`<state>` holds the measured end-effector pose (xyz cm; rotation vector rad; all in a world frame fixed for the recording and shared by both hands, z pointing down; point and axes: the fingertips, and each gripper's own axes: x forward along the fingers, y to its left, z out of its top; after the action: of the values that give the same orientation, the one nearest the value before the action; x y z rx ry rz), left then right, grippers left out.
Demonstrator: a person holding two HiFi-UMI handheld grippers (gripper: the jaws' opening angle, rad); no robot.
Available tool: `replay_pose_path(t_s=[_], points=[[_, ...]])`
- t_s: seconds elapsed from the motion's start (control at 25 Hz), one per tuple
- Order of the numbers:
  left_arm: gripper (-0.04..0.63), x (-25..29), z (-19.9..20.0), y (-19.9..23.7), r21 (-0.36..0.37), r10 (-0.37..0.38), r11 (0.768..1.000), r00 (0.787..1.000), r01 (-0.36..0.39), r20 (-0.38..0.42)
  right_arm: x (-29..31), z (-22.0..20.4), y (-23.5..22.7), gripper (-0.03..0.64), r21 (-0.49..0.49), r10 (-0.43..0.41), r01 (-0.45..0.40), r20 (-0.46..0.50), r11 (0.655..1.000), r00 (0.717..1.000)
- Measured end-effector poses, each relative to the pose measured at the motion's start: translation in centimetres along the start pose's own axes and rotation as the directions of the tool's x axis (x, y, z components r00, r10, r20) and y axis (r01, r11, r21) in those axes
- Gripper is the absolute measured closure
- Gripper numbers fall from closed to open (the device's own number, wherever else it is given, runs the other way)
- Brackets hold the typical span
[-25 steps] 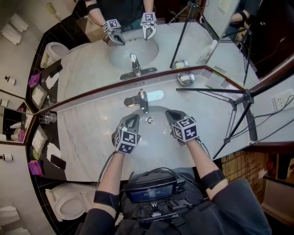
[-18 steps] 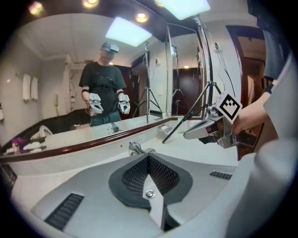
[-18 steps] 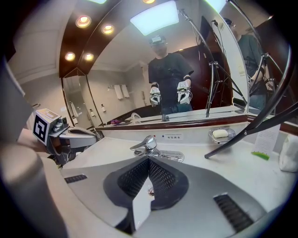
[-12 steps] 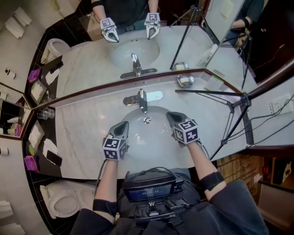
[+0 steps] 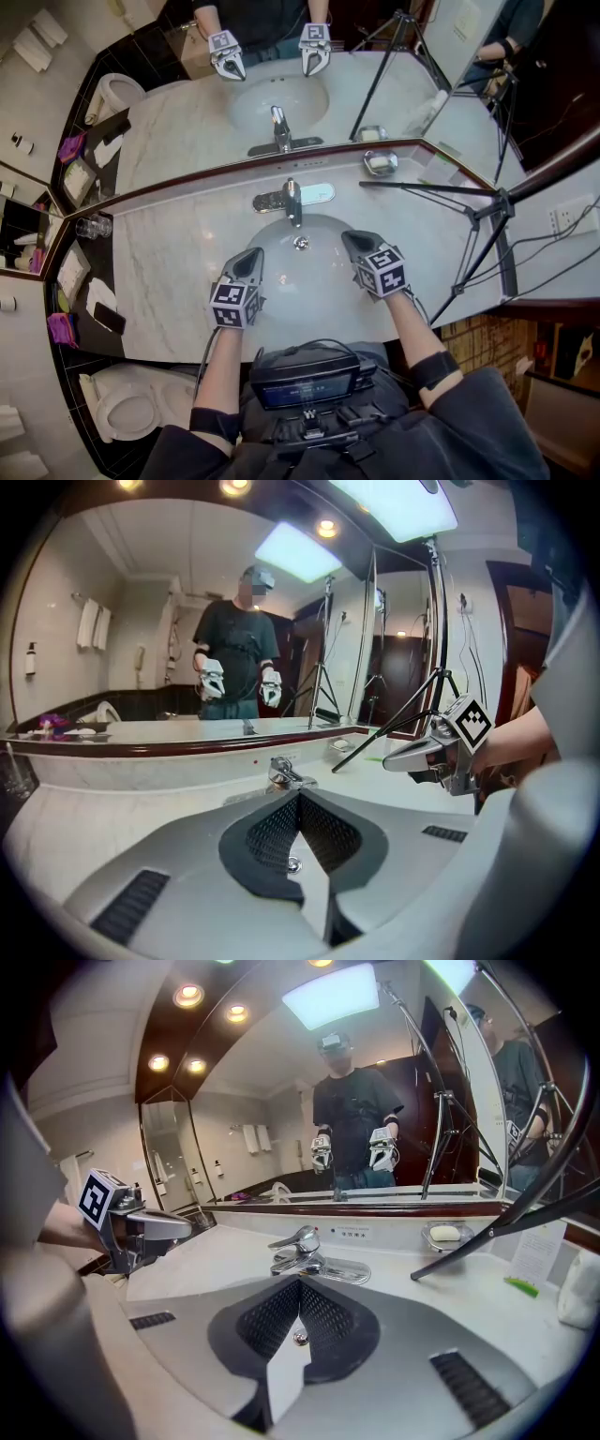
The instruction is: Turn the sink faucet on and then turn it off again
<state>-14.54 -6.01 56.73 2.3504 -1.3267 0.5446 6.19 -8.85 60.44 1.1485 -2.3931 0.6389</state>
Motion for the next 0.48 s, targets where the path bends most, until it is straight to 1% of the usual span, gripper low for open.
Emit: replay_pose_path(t_s=[0.08, 0.16, 0.28, 0.48], points=[[0.595, 0.0, -0.1, 0.1, -0.002, 0.003, 1.000, 1.000, -0.003, -0.003, 0.2, 0.4, 0.4, 0.595, -0.088, -0.015, 0.015, -0.009, 0.996, 1.000], [0.595, 0.1, -0.3, 0.3, -0.009, 0.007, 1.000, 1.000, -0.007, -0.007, 0.5, 1.1, 1.2, 0.592, -0.209, -0.032, 0.025, -0.027, 0.978, 0.999], [0.595, 0.0, -0.4, 0.4, -0.011, 0.010, 1.000, 1.000, -0.010, -0.012, 1.7, 1.7, 2.3, 0.584, -0.344, -0.037, 0.018, -0.049, 0.939, 0.998], [0.595, 0.2, -0.7, 0.9, -0.010, 0.019, 1.000, 1.000, -0.020, -0.022, 4.8, 1.9, 3.6, 0.552, -0.512, -0.049, 0.006, -0.072, 0.859, 0.996]])
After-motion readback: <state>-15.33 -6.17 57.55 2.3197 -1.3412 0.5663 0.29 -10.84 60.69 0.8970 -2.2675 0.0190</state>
